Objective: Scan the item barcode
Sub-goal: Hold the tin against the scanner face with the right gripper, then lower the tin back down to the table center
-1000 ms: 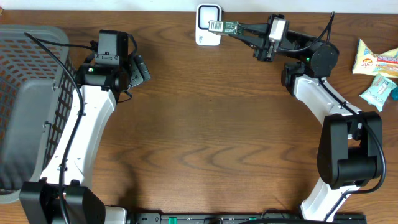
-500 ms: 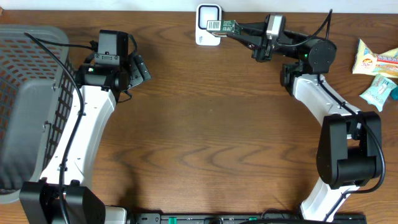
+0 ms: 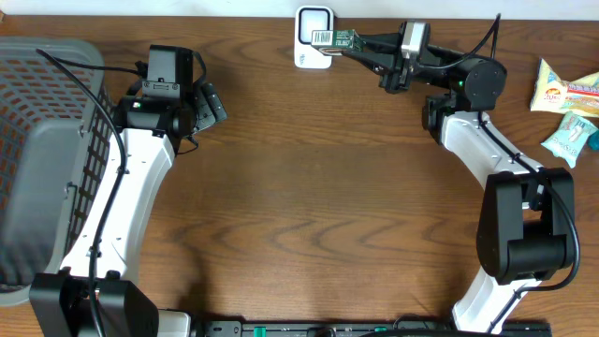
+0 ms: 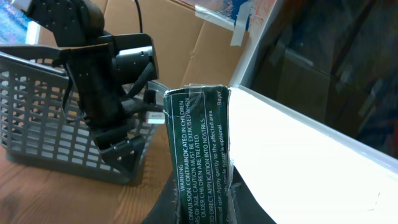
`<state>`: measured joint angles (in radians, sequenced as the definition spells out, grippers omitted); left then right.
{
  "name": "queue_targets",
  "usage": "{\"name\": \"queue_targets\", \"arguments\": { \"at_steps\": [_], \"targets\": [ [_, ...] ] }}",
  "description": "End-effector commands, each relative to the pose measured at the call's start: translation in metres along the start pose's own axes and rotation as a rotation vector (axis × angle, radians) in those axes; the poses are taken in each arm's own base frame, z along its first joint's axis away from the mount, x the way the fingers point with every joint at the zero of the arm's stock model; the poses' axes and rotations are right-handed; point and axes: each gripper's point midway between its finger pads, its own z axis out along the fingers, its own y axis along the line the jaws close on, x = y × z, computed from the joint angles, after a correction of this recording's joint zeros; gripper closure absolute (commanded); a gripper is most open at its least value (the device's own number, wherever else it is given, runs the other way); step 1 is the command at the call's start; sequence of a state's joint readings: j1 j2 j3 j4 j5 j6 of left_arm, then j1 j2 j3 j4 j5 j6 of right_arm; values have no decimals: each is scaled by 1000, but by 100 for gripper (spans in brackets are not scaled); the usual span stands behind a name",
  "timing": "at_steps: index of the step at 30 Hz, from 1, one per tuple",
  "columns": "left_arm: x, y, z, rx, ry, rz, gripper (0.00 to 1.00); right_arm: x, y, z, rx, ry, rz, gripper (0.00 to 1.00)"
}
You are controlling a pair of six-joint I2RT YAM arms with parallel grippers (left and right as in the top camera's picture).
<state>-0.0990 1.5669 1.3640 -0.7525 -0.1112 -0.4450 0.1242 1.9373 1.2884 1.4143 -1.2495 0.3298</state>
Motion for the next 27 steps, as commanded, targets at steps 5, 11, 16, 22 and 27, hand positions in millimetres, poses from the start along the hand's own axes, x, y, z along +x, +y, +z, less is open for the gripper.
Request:
{"name": "queue_targets", "arguments": {
  "at_steps": [5, 11, 16, 22, 27],
  "targets": [
    [0, 4, 1, -17, -2, -4, 2, -2, -1, 4, 2, -10, 11, 99],
    [0, 4, 1, -17, -2, -4, 2, 9, -3, 6, 8, 15, 159, 99],
    [0, 4, 1, -17, -2, -4, 2, 28, -7, 6, 33, 59, 450, 99],
    [0, 4, 1, -17, -2, -4, 2, 60, -6, 2, 91, 124, 1029, 99],
    [0, 4, 1, -17, -2, -4, 2, 95, 10, -3, 147, 210, 1580, 99]
  ]
}}
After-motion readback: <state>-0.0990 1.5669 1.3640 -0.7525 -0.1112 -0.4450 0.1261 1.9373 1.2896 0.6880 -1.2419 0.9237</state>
